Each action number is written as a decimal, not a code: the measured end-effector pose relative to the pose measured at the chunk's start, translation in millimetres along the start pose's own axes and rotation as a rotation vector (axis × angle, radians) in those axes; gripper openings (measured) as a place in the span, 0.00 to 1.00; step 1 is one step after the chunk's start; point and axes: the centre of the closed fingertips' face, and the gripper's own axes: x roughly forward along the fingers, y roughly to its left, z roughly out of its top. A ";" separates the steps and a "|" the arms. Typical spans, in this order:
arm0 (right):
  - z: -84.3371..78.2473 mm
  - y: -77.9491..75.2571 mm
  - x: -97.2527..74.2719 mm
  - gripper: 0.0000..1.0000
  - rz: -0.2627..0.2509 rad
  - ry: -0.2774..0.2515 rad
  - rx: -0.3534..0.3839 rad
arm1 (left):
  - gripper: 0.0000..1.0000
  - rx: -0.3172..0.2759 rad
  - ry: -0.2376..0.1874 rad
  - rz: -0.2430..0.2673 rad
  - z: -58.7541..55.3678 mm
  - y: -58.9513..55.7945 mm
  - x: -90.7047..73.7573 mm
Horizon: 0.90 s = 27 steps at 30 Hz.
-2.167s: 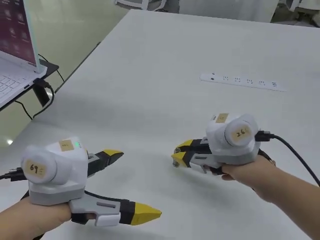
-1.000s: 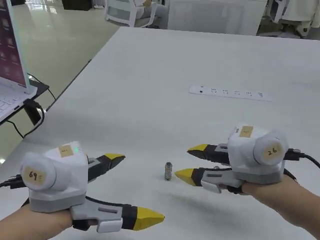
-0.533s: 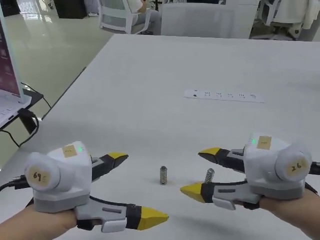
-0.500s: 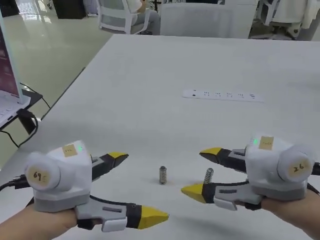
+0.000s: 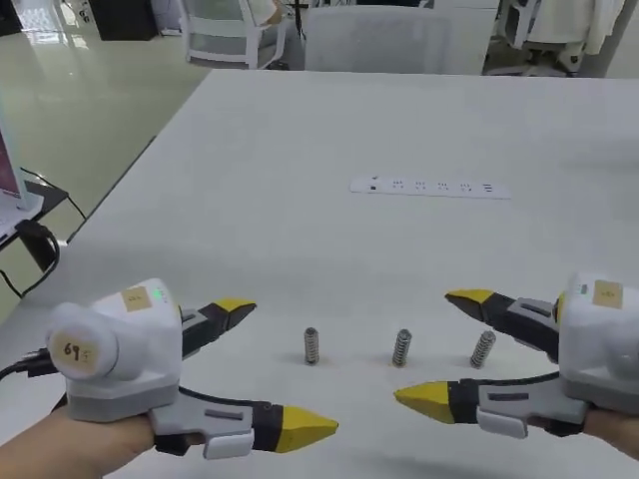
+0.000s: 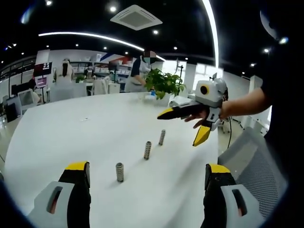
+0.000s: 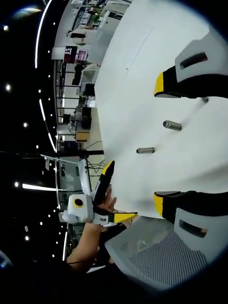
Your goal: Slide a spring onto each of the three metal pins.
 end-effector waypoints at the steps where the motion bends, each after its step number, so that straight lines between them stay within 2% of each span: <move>1: -0.2 -0.9 -3.0 0.84 -0.007 -0.006 0.003 | 0.98 0.000 -0.002 0.001 0.4 0.1 0.0; 6: -7.7 -2.4 -12.3 0.92 -0.025 -0.008 0.036 | 0.98 -0.005 -0.003 0.002 -0.4 0.3 0.3; 12: -15.3 -4.2 -24.9 0.95 -0.049 -0.006 0.052 | 0.98 -0.006 -0.006 0.002 -1.0 -1.0 -1.9; 22: -27.0 -9.8 -53.2 0.99 -0.084 -0.009 0.073 | 0.98 -0.008 -0.007 0.033 -6.2 5.8 -14.5; 27: -43.9 -17.4 -70.5 0.99 -0.122 0.028 0.084 | 0.98 0.001 0.006 0.049 -13.0 8.0 -24.7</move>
